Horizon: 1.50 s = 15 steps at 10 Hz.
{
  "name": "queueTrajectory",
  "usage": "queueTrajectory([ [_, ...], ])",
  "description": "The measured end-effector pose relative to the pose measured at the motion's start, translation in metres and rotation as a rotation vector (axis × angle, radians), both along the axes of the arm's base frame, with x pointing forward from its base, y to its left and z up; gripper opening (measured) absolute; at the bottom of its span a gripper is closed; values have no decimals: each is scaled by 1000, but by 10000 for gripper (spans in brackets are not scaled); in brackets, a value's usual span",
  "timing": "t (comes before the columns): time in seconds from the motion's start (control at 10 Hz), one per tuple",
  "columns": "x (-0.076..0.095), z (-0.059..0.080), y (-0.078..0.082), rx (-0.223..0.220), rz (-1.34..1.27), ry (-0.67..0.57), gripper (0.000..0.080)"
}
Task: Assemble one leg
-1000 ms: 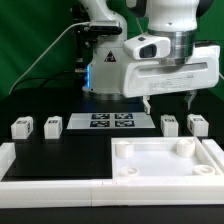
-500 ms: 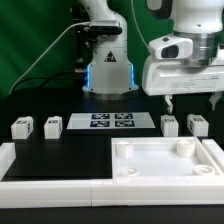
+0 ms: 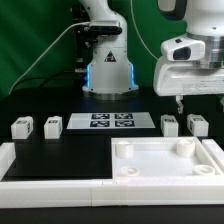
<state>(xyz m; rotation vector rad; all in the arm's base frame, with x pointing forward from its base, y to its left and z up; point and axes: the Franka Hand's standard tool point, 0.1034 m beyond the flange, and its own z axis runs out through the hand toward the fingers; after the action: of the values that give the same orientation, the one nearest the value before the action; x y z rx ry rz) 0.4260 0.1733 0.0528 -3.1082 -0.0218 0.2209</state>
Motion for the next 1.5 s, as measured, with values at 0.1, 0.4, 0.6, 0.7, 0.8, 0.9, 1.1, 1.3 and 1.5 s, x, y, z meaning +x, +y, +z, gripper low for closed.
queueTrajectory([
  [0.1,-4,-1,-5,-3,35,46,649],
  [0.4,-8,-5,-6,-19,51,303,649],
  [0.6,-12,-6,-6,-47,63,505,649],
  [0.7,-14,-7,-5,-57,66,574,649],
  [0.8,-16,-8,-5,-67,74,655,649],
  [0.9,-12,-11,-4,-63,72,654,649],
  [1.1,-16,-15,-3,-66,71,658,649],
  [1.3,-22,-17,7,-86,62,661,649],
  [1.5,-27,-20,10,-95,72,696,649],
])
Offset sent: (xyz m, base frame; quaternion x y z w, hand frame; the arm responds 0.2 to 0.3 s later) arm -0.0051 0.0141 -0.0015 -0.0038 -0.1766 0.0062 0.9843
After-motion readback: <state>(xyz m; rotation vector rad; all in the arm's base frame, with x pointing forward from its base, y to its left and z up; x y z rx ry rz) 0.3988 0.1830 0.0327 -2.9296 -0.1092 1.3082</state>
